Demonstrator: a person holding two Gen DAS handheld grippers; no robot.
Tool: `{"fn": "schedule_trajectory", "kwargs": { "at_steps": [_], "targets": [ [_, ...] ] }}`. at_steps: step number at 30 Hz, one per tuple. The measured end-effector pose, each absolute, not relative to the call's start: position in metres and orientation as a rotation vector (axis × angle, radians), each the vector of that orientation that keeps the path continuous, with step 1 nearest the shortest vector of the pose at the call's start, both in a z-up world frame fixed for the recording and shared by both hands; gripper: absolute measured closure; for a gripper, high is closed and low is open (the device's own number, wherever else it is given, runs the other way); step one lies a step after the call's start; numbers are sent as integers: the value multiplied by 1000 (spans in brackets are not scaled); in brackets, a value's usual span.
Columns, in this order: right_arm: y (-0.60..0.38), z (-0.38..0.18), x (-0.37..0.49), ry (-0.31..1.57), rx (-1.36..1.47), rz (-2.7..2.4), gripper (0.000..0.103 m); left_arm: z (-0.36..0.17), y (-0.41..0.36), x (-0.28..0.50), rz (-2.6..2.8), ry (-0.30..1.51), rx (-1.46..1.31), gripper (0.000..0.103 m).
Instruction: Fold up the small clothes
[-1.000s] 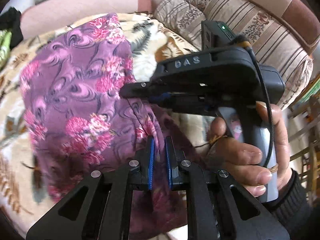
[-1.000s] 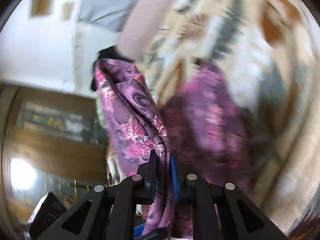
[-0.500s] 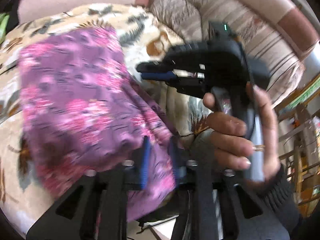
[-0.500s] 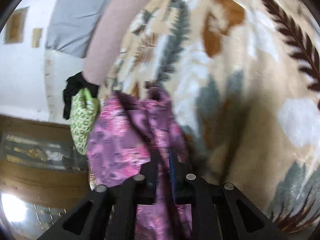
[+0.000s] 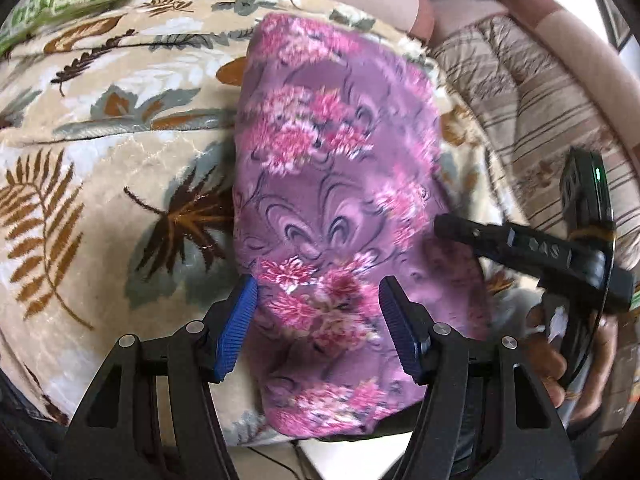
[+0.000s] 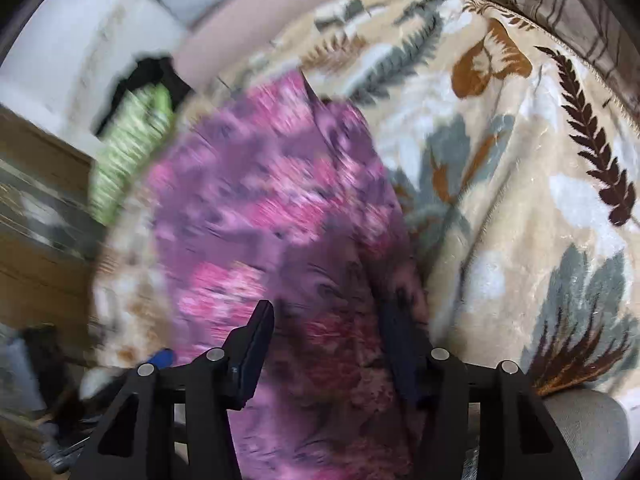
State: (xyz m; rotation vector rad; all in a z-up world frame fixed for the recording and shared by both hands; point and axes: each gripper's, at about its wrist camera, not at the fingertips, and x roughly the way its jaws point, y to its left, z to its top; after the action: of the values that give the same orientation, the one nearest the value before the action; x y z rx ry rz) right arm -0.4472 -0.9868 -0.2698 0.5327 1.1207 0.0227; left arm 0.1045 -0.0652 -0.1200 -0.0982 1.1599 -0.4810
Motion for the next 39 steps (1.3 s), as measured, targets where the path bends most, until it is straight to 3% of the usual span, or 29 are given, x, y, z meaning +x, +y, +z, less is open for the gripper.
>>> {"fn": "schedule_trajectory", "kwargs": {
  "at_steps": [1,3,5,11,14,18,19,20,22,26,30,32,36,39],
  "targets": [
    [-987,-275,-442,1144,523,9,55,-123,-69,105,-475,1166,-76,39],
    [-985,-278,-438,1161,521,12,79,-132,-71,109,-457,1190,-67,39],
    [-980,-273,-440,1150,495,1,91,-137,-70,112,-449,1214,-84,39],
    [-994,-250,-463,1077,485,-172,97,-120,-66,111,-516,1158,-132,39],
    [-1001,-275,-451,1156,571,-141,97,-118,-64,124,-518,1180,-178,39],
    [-1009,-230,-473,944,571,-133,94,-91,-60,143,-503,1100,-173,39],
    [-1010,-221,-476,907,563,-130,89,-86,-62,152,-499,1085,-163,39],
    [-1011,-208,-474,870,554,-103,70,-84,-64,160,-490,1079,-150,39],
    [-1009,-196,-460,844,553,-12,48,-80,-71,181,-453,1069,-121,39],
    [-1008,-190,-395,891,570,101,48,-78,-85,220,-395,1054,-93,39],
    [-1005,-228,-330,1009,506,7,52,-88,-92,249,-388,1066,-62,39],
    [-1011,-254,-323,1053,504,-48,62,-103,-97,261,-351,1102,-29,38],
    [-1026,-281,-317,1131,537,-74,62,-148,-112,284,-327,1201,37,31],
    [-1029,-279,-312,1136,515,-49,61,-156,-103,291,-341,1234,-65,26]
  ]
}}
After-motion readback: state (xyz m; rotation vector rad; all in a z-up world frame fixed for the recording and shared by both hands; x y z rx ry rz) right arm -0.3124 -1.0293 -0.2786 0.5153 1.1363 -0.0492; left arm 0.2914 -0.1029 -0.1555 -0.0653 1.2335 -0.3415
